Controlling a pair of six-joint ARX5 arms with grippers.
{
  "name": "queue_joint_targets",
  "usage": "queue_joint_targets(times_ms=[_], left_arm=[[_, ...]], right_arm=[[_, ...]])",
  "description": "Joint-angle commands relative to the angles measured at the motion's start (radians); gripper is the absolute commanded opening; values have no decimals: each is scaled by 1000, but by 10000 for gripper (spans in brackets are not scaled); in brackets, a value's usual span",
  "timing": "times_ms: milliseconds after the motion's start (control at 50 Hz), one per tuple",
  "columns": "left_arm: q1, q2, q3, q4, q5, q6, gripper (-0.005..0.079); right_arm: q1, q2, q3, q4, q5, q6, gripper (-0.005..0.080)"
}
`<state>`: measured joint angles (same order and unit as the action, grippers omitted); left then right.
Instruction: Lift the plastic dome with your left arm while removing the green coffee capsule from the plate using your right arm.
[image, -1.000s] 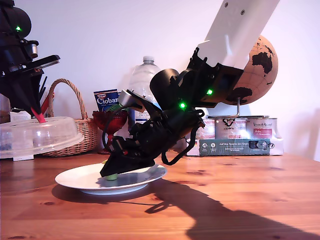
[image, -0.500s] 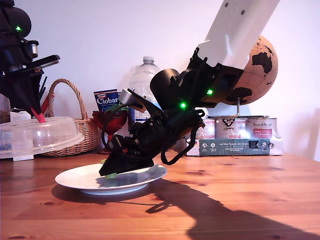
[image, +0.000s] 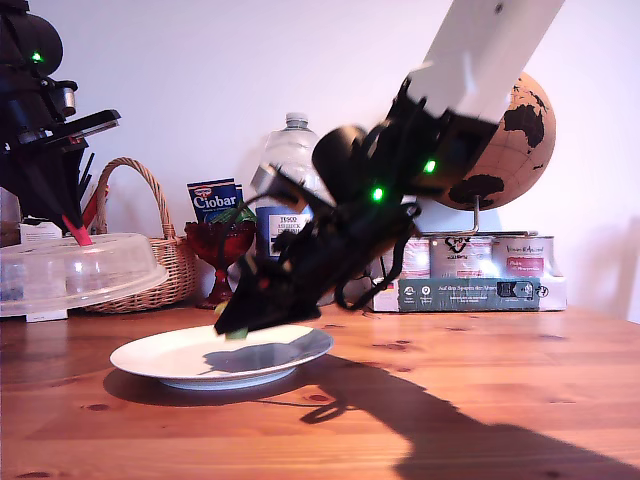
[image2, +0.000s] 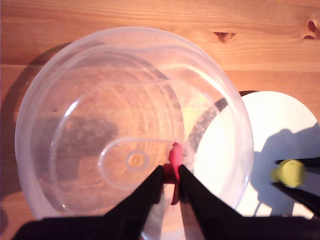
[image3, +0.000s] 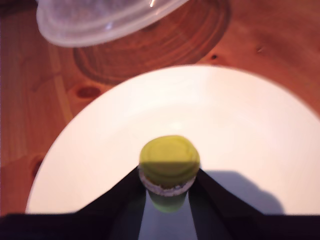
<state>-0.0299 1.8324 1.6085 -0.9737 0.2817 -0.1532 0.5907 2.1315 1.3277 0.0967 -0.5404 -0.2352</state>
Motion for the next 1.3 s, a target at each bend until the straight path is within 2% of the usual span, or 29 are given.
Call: queue_joint_targets(times_ms=[0,300,440,560,800,960,1020,1120,1280], left_arm=[[1,-21,17,3,2,4,-22],[1,-21,17,6,2,4,-22],[1,-21,17,7,2,4,-22],[1,-21,17,6,2,4,-22],[1,-21,17,8,6,4,-22],[-1,-21,17,9,10,4,-22],[-3,-21,17,10,10,4,-22],[-6,-21,17,16,15,3,-22],[-18,-21,17,48,37,-4,-22]], right_arm=[[-6,-41,-3,-14,-6,-1,212],[-60,-97,-3,-137,-39,-36,213],[-71,-128,-3,-119,-44,-34,222],[-69,-127,-4,-134,-43,-30,286],[-51,-126,-4,-105,-35,-50,285],[-71,-126,-4,-87,-35,-47,285],[-75,-126,-4,-107,-35,-47,295],[-75,-126,-4,-195,1,-81,357],[-64,-126,-4,-258,14,-201,361]])
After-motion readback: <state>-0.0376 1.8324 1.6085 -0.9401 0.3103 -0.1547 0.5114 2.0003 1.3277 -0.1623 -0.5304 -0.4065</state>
